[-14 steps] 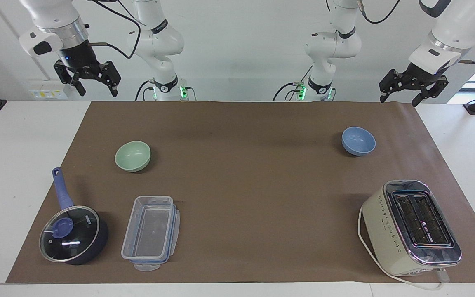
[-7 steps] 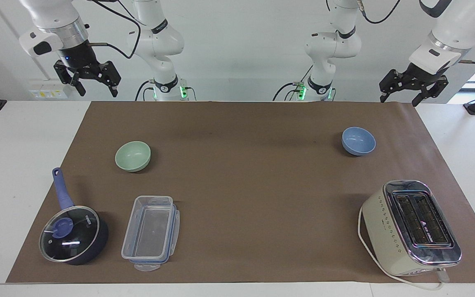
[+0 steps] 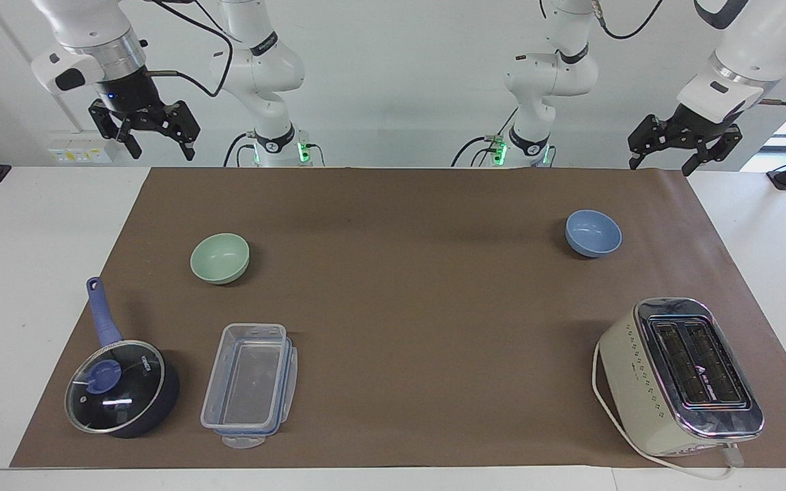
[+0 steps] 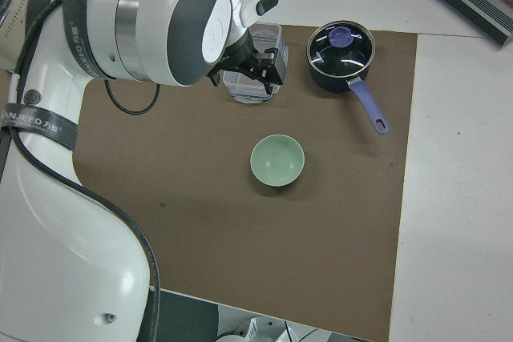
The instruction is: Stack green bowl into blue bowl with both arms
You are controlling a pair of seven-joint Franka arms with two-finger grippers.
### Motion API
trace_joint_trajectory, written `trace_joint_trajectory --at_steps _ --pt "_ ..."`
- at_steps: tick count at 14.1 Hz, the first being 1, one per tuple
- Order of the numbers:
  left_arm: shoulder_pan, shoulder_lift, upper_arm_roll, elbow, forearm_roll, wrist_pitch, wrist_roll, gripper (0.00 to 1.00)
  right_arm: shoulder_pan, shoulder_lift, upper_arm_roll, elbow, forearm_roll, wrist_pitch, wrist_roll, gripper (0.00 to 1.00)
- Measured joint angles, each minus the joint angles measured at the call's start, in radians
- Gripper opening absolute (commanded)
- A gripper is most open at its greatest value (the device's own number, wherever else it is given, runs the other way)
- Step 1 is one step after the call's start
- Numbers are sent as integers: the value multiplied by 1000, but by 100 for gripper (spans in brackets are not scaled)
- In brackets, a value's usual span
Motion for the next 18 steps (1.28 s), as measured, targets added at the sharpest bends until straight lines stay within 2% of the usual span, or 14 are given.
trace_joint_trajectory --at_steps 6,11,18 --pt "9 -12 11 -25 -12 23 0 100 -1 0 0 -1 0 0 0 100" --pt "56 -64 14 -134 -63 91 0 100 -6 0 -1 -1 0 0 0 100" --pt "126 -83 15 -272 -149 179 94 100 -6 0 -1 -1 0 0 0 100"
